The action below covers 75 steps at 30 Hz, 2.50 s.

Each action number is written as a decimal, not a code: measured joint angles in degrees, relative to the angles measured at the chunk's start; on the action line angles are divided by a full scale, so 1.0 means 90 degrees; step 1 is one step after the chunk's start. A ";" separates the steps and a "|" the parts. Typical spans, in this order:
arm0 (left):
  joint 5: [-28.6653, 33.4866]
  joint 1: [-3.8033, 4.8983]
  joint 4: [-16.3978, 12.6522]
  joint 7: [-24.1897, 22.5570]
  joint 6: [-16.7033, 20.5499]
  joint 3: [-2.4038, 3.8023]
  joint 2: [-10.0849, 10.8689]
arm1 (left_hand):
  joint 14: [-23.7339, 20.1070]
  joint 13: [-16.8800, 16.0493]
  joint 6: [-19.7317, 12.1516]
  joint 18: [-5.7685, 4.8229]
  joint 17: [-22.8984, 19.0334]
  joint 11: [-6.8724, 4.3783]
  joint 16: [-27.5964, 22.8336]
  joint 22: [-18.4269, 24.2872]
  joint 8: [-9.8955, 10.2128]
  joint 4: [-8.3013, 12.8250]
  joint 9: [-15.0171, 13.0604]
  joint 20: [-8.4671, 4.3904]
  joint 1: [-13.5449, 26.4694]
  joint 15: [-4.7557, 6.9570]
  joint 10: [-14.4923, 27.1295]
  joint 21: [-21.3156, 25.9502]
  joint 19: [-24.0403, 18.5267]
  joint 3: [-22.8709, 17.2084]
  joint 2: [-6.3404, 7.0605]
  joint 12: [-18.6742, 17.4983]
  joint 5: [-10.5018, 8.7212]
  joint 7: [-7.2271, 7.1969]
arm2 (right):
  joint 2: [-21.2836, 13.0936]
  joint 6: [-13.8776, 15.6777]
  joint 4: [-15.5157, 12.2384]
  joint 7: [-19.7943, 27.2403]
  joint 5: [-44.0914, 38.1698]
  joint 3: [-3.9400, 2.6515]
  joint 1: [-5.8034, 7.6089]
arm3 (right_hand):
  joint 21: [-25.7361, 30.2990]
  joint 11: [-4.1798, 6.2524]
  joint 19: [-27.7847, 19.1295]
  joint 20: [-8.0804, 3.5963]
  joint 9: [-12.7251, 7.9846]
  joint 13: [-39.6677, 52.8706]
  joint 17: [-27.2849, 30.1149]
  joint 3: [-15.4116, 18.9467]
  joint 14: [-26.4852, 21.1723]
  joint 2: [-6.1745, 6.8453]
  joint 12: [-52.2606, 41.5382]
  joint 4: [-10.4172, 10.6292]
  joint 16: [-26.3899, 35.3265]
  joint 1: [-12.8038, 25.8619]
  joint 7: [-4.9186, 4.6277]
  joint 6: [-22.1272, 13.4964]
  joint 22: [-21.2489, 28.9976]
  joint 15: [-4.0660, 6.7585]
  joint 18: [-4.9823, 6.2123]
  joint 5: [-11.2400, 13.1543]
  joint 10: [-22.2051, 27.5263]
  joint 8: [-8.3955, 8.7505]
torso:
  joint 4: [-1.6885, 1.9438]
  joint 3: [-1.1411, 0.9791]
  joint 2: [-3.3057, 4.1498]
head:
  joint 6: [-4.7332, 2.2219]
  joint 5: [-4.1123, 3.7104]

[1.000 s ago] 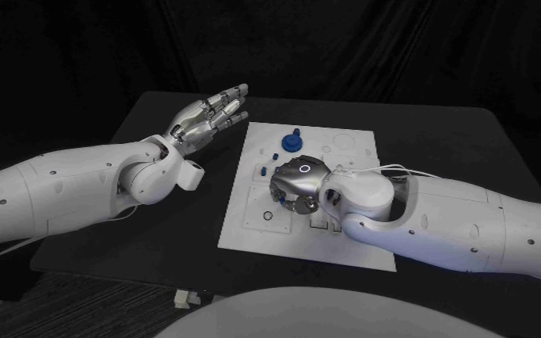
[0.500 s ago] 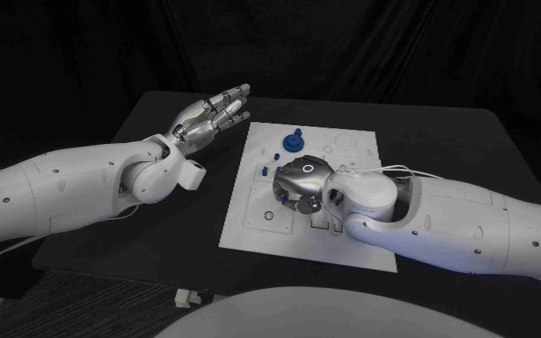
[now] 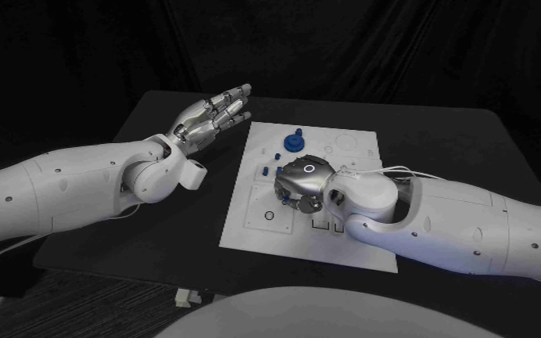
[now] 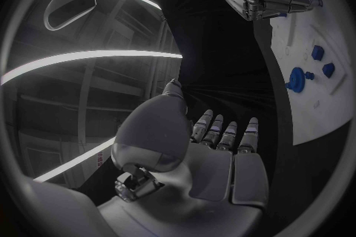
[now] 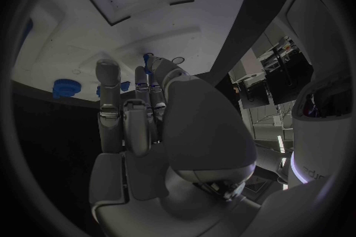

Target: Assemble the parts on the task board

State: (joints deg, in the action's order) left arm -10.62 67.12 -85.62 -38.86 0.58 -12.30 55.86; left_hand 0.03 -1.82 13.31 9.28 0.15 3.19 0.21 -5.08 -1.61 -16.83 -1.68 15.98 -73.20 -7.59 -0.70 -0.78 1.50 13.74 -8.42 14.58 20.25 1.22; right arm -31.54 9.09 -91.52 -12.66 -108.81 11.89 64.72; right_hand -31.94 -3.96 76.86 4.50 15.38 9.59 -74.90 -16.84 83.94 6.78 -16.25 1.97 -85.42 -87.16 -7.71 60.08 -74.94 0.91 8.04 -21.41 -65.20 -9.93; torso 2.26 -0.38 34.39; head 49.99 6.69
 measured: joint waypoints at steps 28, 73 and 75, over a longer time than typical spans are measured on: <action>0.0000 -0.0003 0.0012 0.0000 0.0000 0.0000 0.0009 | 0.0023 0.0000 0.0000 0.0000 0.0001 0.0000 0.0000 -0.0014 0.0000 0.0000 0.0000 0.0000 -0.0024 -0.0022 0.0000 0.0000 0.0000 -0.0001 -0.0024 0.0000 0.0000 0.0000 | 0.0009 0.0200 -0.0065 0.0008 -0.0069 0.0003 -0.0016 | 0.0000 -0.0022 0.0000 0.0000 0.0000 0.0019 0.0000 0.0001 0.0000 0.0002 -0.0026 0.0001 0.0000 0.0002 0.0023 0.0023 0.0002 0.0000 0.0000 0.0049 -0.0023 0.0000 | 0.0001 0.0000 -0.0005 | 0.0000 0.0027; 0.0000 -0.0033 0.0052 0.0000 -0.0030 0.0000 0.0001 | 0.0046 0.0000 0.0000 0.0001 0.0002 0.0043 0.0000 -0.0019 0.0000 0.0001 0.0000 -0.0001 -0.0066 -0.0045 0.0002 0.0000 -0.0001 -0.0001 -0.0066 0.0000 0.0005 0.0001 | 0.0013 0.0257 0.0090 -0.0039 -0.0077 0.0004 -0.0161 | 0.0000 0.0055 0.0000 0.0000 -0.0001 0.0021 0.0000 0.0002 0.0000 -0.0006 -0.0038 0.0002 0.0000 0.0046 0.0023 0.0022 0.0004 0.0000 0.0000 0.0075 -0.0101 0.0000 | 0.0001 0.0001 -0.0003 | 0.0000 0.0067; 0.0000 -0.0035 0.0053 0.0000 -0.0033 -0.0001 0.0000 | 0.0045 0.0000 0.0000 0.0000 0.0002 0.0043 0.0000 -0.0019 0.0000 0.0001 0.0000 -0.0001 -0.0079 -0.0044 0.0002 0.0000 -0.0001 -0.0001 -0.0079 0.0000 0.0025 0.0000 | 0.0013 0.0259 0.0093 -0.0039 -0.0077 0.0004 -0.0162 | 0.0000 0.0056 0.0000 0.0000 -0.0001 0.0021 0.0000 0.0002 0.0000 -0.0006 -0.0038 0.0002 0.0000 0.0046 0.0023 0.0022 0.0004 0.0000 0.0000 0.0117 -0.0101 0.0025 | 0.0001 0.0001 -0.0003 | 0.0000 0.0070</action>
State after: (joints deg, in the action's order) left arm -10.62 66.80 -85.15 -38.87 0.28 -12.30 55.86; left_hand 0.43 -1.83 13.31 9.28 0.18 3.58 0.21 -5.25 -1.61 -16.82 -1.68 15.98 -73.91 -7.99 -0.68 -0.78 1.49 13.73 -9.13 14.58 20.48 1.23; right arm -31.42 11.42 -90.68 -13.01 -109.51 11.93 63.26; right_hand -31.94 -3.46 76.86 4.50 15.37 9.77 -74.90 -16.82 83.94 6.73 -16.59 1.98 -85.42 -86.74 -7.50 60.28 -74.90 0.91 8.04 -20.36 -66.11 -9.70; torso 2.27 -0.37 34.36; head 49.99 7.32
